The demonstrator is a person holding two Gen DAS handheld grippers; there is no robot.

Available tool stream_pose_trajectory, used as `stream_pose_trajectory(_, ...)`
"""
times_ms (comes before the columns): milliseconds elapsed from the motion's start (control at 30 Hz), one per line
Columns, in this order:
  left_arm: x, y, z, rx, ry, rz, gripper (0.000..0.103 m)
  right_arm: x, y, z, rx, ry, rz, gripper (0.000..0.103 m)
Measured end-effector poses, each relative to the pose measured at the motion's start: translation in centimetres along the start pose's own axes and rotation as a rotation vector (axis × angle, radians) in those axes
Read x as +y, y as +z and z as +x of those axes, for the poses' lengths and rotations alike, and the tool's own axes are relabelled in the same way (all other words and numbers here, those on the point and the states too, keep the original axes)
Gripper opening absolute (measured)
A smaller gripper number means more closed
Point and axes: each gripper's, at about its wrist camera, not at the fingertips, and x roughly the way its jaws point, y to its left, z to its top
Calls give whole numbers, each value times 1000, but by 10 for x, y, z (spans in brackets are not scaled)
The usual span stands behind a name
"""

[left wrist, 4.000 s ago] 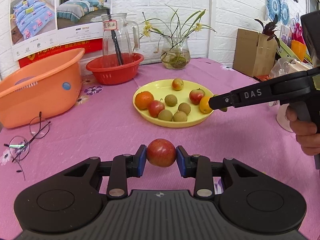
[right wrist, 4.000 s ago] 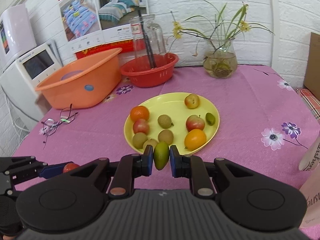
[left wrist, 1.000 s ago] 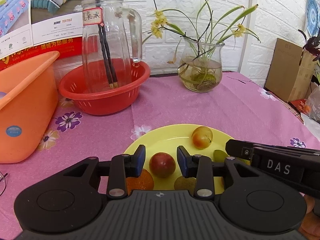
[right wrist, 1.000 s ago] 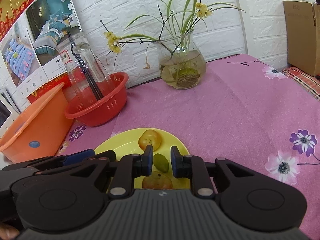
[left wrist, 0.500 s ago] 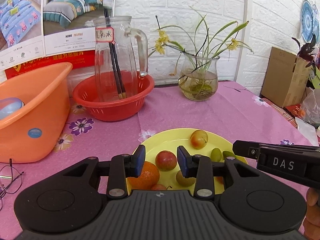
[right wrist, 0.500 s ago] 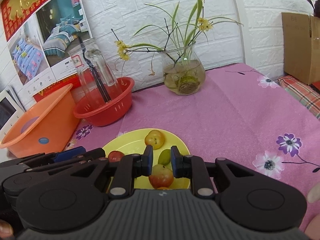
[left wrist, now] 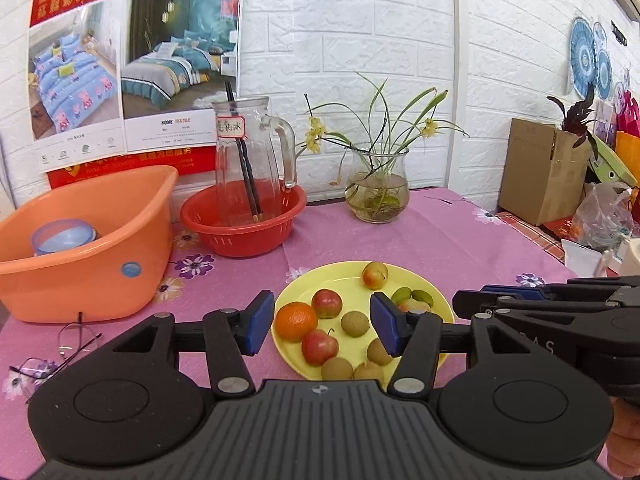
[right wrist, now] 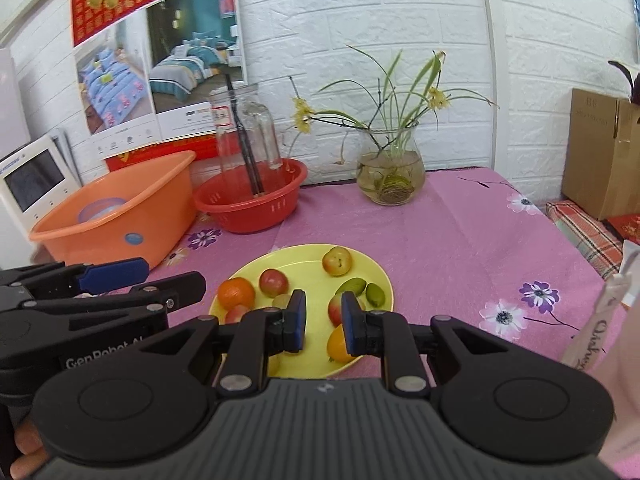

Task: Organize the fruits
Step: 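Move both open tools back to the last two oranges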

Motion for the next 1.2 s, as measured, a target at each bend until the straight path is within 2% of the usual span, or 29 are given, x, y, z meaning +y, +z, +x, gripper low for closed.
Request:
stream_pose_trajectory(167, 5, -10, -35, -31, 8, -1, 57, 14, -10, -26, -10, 10, -38, 64)
stream_pose_trajectory(400, 13, -36, -81, -51, 85, 14, 67, 32, -29, -55, -6, 42, -97, 64)
stream_pose_trajectory(700, 22, -85, -111, -12, 100, 34, 68, 48, -60, -72, 29, 107, -174, 64)
stream_pose_trajectory(1000, 15, -127, -114, 98, 18, 68, 69, 56, -79, -75, 59, 139, -226, 64)
stream_pose_trajectory(1200, 9, -133, -97, 144, 6, 85, 69, 57, -87, -72, 88, 152, -237, 64)
